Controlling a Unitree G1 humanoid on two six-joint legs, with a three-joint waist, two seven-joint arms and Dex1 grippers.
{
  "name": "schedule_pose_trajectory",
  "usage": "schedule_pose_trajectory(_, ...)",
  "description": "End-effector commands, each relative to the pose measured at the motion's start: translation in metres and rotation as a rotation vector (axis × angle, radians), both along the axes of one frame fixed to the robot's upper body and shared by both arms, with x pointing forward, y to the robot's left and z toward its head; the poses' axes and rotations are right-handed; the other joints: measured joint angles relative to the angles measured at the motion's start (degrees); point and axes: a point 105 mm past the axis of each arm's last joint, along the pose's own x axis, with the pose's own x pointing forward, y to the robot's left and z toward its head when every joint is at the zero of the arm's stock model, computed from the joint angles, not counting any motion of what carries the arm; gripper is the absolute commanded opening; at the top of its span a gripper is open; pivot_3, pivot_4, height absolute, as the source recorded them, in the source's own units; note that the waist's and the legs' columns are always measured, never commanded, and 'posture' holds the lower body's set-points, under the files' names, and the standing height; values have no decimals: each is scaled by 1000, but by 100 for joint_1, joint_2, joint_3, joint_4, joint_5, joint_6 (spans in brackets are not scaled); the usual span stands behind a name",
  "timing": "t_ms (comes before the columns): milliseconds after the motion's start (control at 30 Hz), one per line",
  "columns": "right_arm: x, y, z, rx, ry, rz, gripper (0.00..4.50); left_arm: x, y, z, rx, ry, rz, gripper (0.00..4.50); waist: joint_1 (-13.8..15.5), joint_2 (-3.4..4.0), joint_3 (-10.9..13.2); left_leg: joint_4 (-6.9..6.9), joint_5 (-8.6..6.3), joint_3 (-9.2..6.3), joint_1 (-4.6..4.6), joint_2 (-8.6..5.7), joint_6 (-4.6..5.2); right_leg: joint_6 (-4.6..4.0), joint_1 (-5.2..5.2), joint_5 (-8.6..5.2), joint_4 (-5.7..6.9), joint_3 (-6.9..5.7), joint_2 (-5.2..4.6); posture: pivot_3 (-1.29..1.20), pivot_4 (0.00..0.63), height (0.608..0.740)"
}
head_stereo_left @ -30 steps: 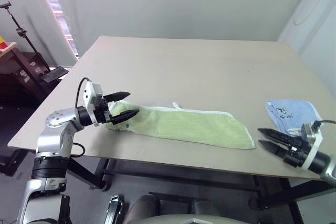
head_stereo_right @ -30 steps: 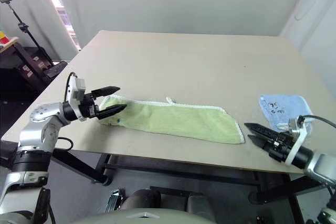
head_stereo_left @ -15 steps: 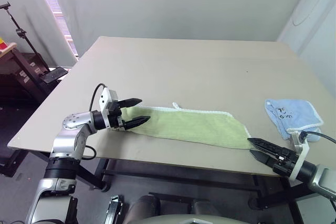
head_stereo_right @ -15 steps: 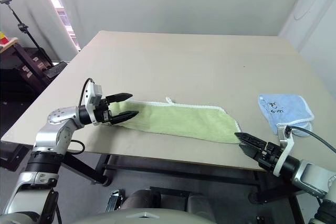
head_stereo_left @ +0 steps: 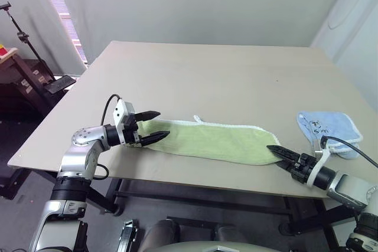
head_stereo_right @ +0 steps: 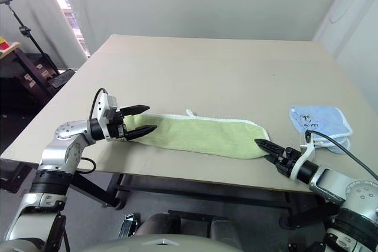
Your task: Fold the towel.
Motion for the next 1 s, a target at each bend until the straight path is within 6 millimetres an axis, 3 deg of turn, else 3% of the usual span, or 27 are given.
schedule_pose_trajectory(33,0,-7,1,18,-22,-50,1752,4,2,10,1,-52,14,4500,5,0,0,-2,0,0,-1,0,0,1,-1,0,-1,0,0,0,0,740)
schedule_pose_trajectory(167,-4,-21,-2,15,-12,-106,233,5,1,9,-1,-53,18,4500,5,-21,-13,-2,0,0,0,0,0,1,3,0,-4,-1,1,0,0,740)
schedule_pose_trajectory(200,-6,-26,-3,13,-11,-124,30,5,1,9,-2,-53,19,4500,4,-31,-20,2,0,0,2,0,0,0,8,0,-6,0,0,0,0,740)
schedule_pose_trajectory(333,-14,-44,-4,19,-4,-187,30,8,0,8,-1,-56,22,4500,79,-38,-25,7,-8,0,3,-2,-11,1,30,1,-37,-1,-2,0,0,740)
schedule_pose_trajectory(500,-49,-90,-11,-56,60,-279,30,11,-3,10,-5,-66,18,4500,326,-35,-30,6,-30,-2,2,-19,26,-3,73,5,-121,-3,-12,0,0,740)
schedule_pose_trajectory(700,-58,-123,19,-143,0,-294,30,13,-3,9,-4,-66,21,4500,439,-22,-34,3,-67,32,-9,-53,110,16,87,15,-188,5,-51,0,0,740)
schedule_pose_trajectory(800,-53,-118,32,-203,-25,-215,30,15,-3,9,-1,-71,22,4500,410,-19,-33,-2,-74,54,-9,-52,124,38,78,21,-188,18,-58,0,0,740)
schedule_pose_trajectory(1000,-25,-70,84,-270,-228,48,30,17,-3,11,6,-77,19,4500,251,18,-33,0,-74,57,-5,-37,123,73,79,25,-174,17,-52,0,0,740)
